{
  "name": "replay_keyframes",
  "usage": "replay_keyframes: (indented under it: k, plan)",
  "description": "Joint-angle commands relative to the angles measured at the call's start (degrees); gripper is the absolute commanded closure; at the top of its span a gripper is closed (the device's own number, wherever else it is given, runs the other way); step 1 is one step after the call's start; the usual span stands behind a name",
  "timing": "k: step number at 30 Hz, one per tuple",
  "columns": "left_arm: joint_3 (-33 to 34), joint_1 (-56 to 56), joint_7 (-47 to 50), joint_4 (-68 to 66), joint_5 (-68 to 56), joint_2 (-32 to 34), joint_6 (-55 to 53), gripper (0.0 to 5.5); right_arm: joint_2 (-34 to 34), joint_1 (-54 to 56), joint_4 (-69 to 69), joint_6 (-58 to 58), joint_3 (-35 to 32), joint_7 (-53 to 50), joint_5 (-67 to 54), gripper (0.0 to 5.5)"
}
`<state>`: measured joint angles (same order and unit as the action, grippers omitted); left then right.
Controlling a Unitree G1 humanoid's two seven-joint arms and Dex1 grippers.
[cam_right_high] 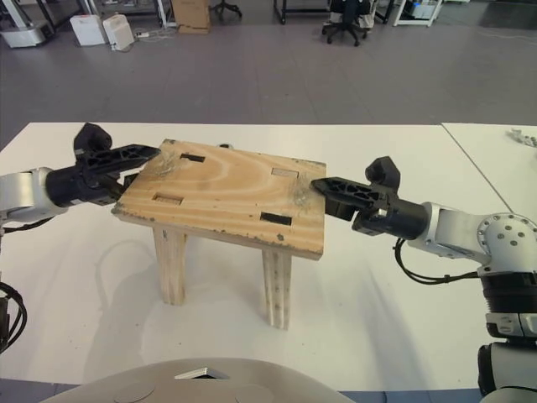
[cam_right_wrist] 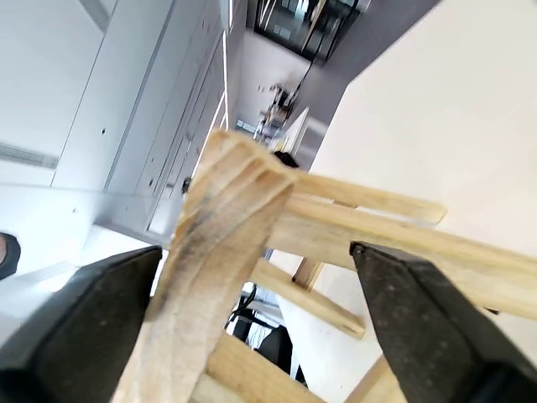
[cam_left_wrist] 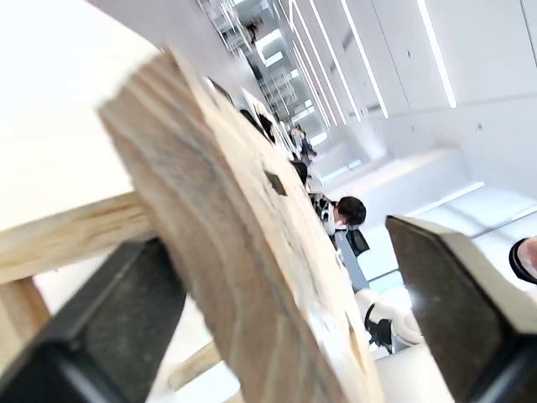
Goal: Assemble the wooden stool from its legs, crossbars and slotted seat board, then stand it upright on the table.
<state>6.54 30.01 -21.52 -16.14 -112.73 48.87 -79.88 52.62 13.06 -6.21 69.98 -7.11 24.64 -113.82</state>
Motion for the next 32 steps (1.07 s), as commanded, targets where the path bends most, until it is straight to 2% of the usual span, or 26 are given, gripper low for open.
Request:
replay_keyframes:
  k: [1, 3, 4, 5, 8, 12, 15, 17, 22, 25, 32]
  plan:
    - [9.1, -5.6, -0.9, -0.8, -0.3, 6.9, -0.8, 0.75, -2.3, -4.0, 2.5, -3.1, -8.5, -6.0, 0.8, 0.84]
    - [14.6, -9.0, -1.3, 0.6, 4.3, 8.8, 2.5, 0.45, -1.1, -5.4, 1.3, -5.7, -13.4, -6.4, 2.6, 0.84]
    - [16.5, -10.2, -1.7, 2.9, 10.5, 8.0, 7.6, 0.22, -0.9, -4.8, 0.2, -8.5, -14.6, -4.5, 8.2, 0.84]
    - [16.6, -11.3, -1.5, 6.4, 19.7, 6.3, 15.6, 0.22, -1.9, -2.9, -1.4, -15.1, -13.6, -3.4, 17.7, 0.84]
    - [10.8, -12.5, 1.6, 13.2, 44.1, 0.2, 36.6, 0.22, -8.2, 3.3, -5.2, -36.0, -6.4, -4.1, 44.2, 0.84]
    - [4.2, -13.1, 4.7, 10.4, 64.6, -6.1, 53.3, 0.22, -15.5, 6.9, -11.1, -50.4, -2.7, -5.9, 60.9, 0.84]
    - [1.2, -15.4, 8.1, 7.4, 78.0, -10.5, 63.8, 0.22, -18.4, 8.3, -18.0, -60.7, -1.5, -6.4, 72.9, 0.84]
    - [0.2, -16.4, 7.9, 6.6, 82.9, -12.7, 67.2, 0.22, -19.6, 9.5, -23.0, -65.7, -2.7, -6.6, 77.7, 0.84]
    - [3.0, -15.1, 7.6, 4.2, 86.4, -15.9, 68.8, 0.22, -22.9, 11.3, -30.1, -72.7, -5.3, -6.2, 83.9, 0.84]
    - [2.7, -14.2, 7.1, 4.6, 88.2, -17.2, 68.5, 0.22, -24.1, 10.9, -31.5, -74.6, -5.8, -5.4, 86.6, 0.84]
    - [6.8, -12.6, 8.2, 7.4, 86.5, -21.2, 65.3, 0.22, -25.3, 10.1, -31.4, -77.6, -5.4, -3.7, 92.8, 0.84]
